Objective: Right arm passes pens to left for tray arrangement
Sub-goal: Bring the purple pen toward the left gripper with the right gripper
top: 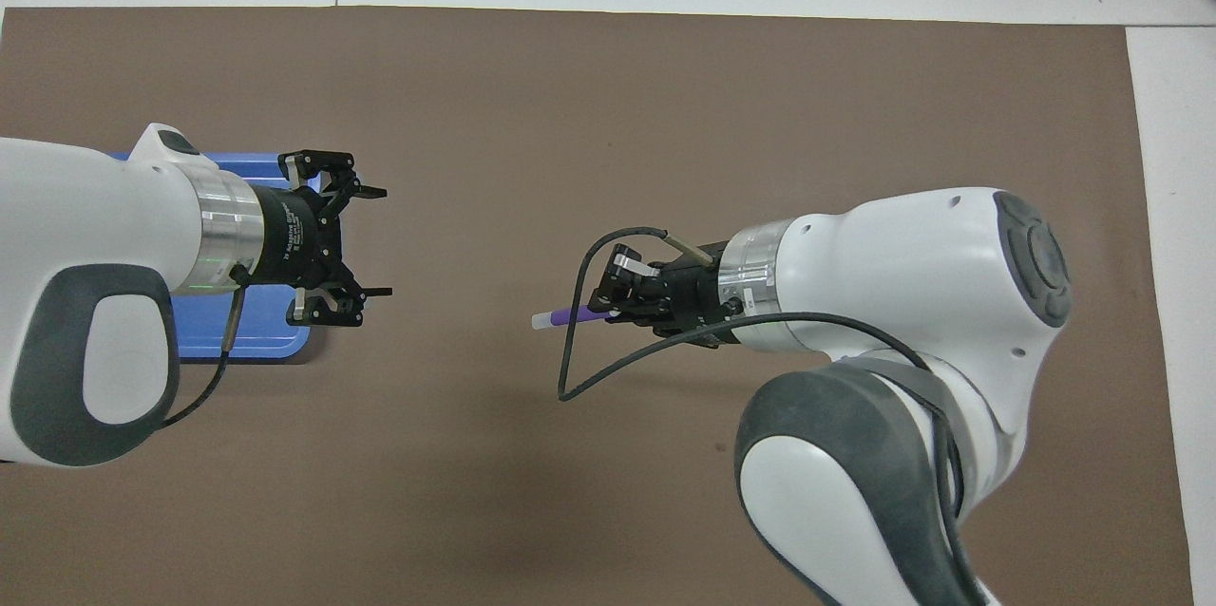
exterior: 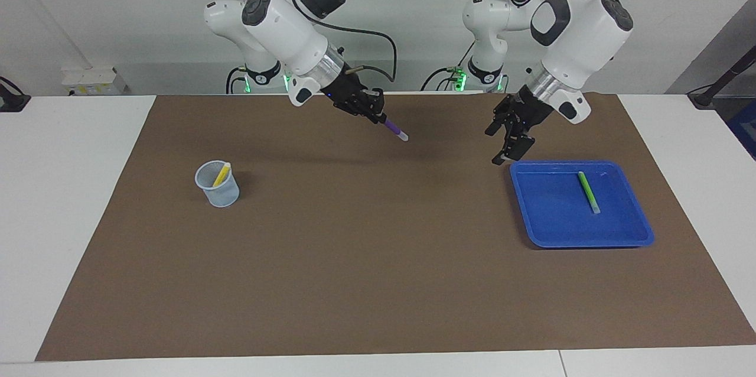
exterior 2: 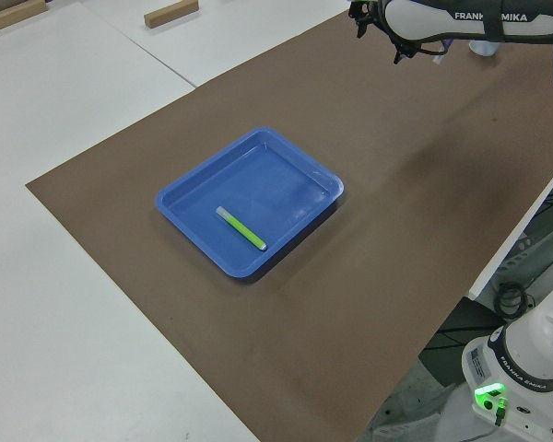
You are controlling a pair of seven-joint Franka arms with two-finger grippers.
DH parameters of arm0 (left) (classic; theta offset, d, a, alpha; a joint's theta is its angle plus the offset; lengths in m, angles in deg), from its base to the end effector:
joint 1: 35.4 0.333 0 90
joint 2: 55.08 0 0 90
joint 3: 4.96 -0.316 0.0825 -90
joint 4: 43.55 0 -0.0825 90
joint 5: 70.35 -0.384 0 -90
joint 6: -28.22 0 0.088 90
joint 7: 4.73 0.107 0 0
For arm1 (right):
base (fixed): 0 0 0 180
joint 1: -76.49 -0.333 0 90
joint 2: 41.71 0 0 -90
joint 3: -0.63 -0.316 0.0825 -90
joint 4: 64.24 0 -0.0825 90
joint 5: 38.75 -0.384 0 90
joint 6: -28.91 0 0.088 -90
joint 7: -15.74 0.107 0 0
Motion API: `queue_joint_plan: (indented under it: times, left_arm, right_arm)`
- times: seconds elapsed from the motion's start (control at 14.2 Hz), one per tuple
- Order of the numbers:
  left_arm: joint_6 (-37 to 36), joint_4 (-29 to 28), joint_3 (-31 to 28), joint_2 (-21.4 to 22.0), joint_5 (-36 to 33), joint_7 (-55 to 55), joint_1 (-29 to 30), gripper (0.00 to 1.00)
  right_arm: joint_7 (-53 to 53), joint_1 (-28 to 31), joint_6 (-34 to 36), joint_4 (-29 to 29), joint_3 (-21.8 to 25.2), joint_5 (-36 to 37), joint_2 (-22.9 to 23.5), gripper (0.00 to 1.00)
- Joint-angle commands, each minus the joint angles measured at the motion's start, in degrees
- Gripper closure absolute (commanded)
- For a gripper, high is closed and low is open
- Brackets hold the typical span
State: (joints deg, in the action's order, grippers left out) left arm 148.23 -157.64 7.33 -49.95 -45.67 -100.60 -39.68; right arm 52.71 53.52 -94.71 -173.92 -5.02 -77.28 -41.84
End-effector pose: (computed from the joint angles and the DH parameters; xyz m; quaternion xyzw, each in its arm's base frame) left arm 0.5230 -0.1801 0.5229 0.6938 0.6896 -0.1016 0.1810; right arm 0.5020 0.3026 0.5243 -0.9237 0.2155 0.0626 0.3106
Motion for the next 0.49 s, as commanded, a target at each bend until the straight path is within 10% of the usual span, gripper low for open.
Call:
queue_joint_plan:
  times: [0.0, 0.42]
  left_arm:
    - [1.54, -2.01, -0.78, 1.90, 1.16, -6.51, -3.09, 0.01]
    - [1.89, -5.61, -0.69, 4.28, 1.16, -10.92, -8.37, 0.02]
  right_arm:
    - [3.53, -2.86, -5.21, -0.63, 0.02, -2.33, 0.39, 1.00]
    - [4.87, -4.71, -6.81, -0.54, 0.02, -2.34, 1.10, 1.00]
